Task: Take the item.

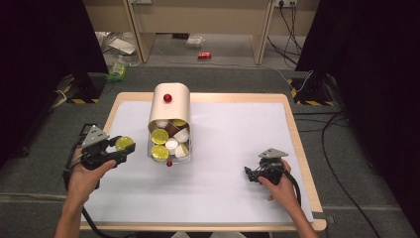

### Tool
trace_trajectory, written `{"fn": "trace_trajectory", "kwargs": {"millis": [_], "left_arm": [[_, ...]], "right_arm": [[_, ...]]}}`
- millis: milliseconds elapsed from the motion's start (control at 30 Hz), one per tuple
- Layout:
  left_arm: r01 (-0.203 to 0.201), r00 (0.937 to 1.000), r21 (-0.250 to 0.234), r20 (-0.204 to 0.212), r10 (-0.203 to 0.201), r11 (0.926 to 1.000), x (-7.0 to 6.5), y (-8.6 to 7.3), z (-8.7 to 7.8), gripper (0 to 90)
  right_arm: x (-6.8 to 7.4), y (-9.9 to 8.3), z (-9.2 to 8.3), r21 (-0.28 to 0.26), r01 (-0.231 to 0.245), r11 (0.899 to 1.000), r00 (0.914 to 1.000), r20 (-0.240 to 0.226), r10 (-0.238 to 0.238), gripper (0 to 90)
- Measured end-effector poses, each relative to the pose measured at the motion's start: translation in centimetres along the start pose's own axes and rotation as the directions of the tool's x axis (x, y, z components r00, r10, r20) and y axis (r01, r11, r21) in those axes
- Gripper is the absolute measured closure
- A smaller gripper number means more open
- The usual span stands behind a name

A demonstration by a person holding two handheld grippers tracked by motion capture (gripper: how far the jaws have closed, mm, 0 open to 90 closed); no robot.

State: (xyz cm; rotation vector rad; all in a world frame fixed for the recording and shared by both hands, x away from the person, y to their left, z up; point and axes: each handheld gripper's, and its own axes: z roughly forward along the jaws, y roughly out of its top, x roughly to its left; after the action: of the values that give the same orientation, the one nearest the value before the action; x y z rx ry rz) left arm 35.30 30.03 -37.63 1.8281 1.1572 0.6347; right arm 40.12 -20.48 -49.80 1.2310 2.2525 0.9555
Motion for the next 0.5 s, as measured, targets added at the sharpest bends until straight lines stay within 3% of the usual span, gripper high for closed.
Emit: {"fn": "trace_trajectory", "kwargs": {"millis": [233,500], "left_arm": [[0.053,0.9986,0.007,-0.006,-0.053,0.9986,0.7,-2.1,1.1,41.8],[0.059,0.998,0.035,-0.022,-0.059,0.9976,1.1,-2.9,2.0,41.8]], "right_arm": [[0.0,0.0,0.0,0.0,0.0,1.0,1.0,0.0,0.0,13.5],[0.0,0.0,0.0,0.0,0.0,1.0,1.0,-0.001,0.0,13.5]]}}
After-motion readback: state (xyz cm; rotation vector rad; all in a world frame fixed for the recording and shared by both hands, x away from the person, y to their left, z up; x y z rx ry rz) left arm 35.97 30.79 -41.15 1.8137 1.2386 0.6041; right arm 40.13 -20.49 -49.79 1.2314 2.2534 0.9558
